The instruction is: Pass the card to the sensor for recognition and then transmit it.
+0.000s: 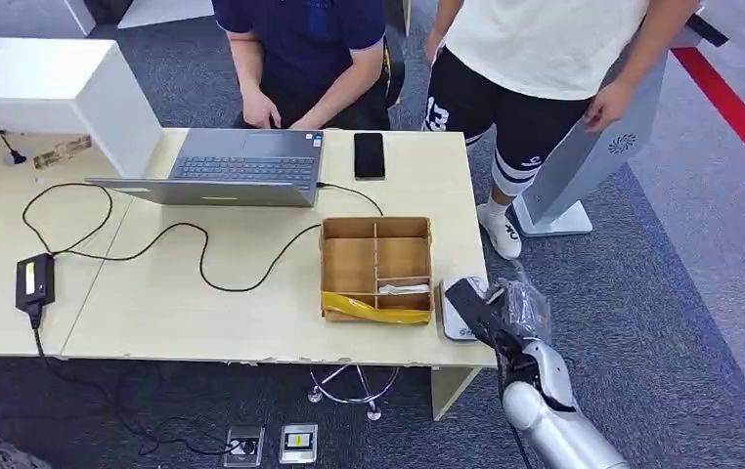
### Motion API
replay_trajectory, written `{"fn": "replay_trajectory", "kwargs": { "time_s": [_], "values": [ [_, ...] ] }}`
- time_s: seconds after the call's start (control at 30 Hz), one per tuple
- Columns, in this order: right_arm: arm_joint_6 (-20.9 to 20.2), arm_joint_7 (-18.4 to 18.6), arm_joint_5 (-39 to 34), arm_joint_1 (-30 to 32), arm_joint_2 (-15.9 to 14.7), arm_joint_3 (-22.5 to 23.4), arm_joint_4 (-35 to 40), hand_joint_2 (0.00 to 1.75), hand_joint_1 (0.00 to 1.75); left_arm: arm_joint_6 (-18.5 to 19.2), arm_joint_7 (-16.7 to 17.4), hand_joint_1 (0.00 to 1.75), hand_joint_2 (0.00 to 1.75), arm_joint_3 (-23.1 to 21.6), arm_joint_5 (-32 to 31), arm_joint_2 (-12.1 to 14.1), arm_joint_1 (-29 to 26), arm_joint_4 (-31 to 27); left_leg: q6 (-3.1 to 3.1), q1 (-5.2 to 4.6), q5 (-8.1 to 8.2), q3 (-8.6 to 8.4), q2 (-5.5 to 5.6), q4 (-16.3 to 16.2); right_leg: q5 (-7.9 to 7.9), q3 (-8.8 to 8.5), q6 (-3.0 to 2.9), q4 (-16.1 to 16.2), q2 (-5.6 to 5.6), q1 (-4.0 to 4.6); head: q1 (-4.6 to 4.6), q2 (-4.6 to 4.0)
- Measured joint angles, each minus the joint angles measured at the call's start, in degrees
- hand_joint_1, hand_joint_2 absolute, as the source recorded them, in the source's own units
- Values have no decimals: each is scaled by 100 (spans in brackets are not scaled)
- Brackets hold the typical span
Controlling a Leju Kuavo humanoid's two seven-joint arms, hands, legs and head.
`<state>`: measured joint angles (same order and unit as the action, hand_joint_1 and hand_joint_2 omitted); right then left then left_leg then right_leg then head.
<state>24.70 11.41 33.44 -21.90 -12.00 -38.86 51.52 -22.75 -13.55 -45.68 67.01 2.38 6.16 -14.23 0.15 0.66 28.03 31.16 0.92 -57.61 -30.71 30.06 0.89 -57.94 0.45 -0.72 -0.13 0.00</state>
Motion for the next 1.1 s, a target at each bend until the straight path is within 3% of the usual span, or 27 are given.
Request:
{"fn": "replay_trajectory", "kwargs": {
  "time_s": [0.37,0.67,0.87,1.0,1.1],
  "values": [
    [124,-146,-109,-44,70,70,-387,175,175,-6,11,0,175,-4,-20,2,54,0,0,0,-1,-9,-6,0,4,-5,0,0,6,0,-2,0],
    [603,-376,-243,-89,109,216,-426,175,175,-44,22,0,175,-7,9,26,50,0,5,-1,-5,-4,-5,0,6,-7,1,0,7,0,2,0],
    [955,-437,-140,-71,37,525,462,175,175,-61,-15,0,175,-7,66,33,42,0,5,-1,-5,-4,-5,-1,6,-4,1,0,8,-1,0,0],
    [988,-354,86,-86,-61,730,1337,175,175,-68,-35,0,175,-7,90,33,23,0,5,-1,-5,-4,-4,-1,6,-4,1,-1,8,-1,-2,-2],
    [792,-179,245,-235,-148,828,2113,175,175,-70,-35,0,175,-15,103,33,18,0,5,-1,-5,-5,-8,-1,7,-3,1,-1,10,0,2,-2]
  ]
}}
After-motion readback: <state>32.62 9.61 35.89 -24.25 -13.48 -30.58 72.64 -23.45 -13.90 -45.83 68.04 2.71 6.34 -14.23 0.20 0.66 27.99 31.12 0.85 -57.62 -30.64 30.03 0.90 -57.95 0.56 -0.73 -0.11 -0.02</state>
